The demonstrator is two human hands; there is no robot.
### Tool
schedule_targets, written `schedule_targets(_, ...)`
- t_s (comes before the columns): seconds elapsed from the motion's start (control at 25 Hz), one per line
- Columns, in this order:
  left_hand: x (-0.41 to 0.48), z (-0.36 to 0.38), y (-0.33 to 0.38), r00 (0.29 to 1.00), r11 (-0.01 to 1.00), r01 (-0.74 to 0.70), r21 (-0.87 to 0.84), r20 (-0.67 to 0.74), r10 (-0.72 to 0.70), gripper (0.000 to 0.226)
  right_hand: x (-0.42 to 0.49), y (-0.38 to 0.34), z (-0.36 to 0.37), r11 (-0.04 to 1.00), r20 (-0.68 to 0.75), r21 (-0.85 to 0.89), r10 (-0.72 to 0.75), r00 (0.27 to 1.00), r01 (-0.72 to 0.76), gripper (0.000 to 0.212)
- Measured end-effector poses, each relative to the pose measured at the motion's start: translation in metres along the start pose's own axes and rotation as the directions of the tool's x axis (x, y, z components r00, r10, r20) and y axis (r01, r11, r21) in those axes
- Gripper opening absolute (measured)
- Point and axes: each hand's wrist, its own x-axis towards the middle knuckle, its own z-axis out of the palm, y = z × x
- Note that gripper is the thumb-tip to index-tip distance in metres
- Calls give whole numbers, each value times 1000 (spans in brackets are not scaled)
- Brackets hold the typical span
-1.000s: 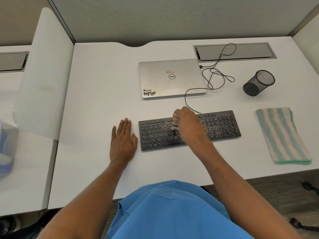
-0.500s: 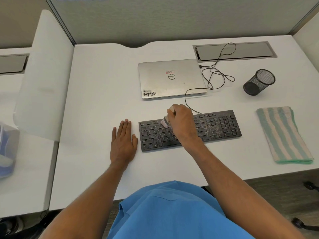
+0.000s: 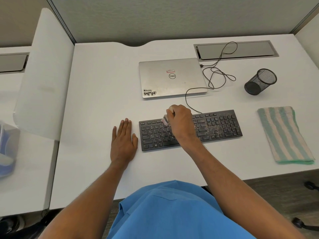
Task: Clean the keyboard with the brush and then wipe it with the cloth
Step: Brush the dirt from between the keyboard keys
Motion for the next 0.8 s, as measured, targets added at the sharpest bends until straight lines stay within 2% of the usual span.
schedule_targets(0.12, 0, 0, -1, 1000, 1000, 2, 6, 2, -2, 66, 0, -3, -5, 999, -47, -39, -7, 999, 6, 37)
schedule_targets(0.2, 0, 1, -1, 1000, 1000, 3, 11, 8, -3, 66, 0, -6, -3, 999, -29, -52, 4, 1000, -5, 36)
schedule_targets(0.32, 1, 1, 0, 1000, 1000, 5, 12, 12, -5, 66, 1, -8, 0, 1000, 84, -10, 25, 996, -24, 33)
schedule_targets(0.44, 1, 1, 0, 1000, 1000, 2, 8, 7, -2, 66, 4, -10, -6, 1000, 216, -11, 29, 976, -28, 19)
schedule_targets(0.52, 1, 1, 0, 1000, 1000, 2, 0, 1, -2, 65, 7, -9, -8, 995, 243, -96, 20, 970, 4, 15)
schedule_targets(0.6, 1, 1, -1, 1000, 1000, 2, -9, -5, -2, 65, 8, -8, -6, 962, 233, -256, -30, 972, 91, 17)
schedule_targets(0.8, 1, 2, -1, 1000, 1000, 2, -6, -5, -2, 65, 10, -9, 0, 964, 239, -225, -87, 967, 142, 19)
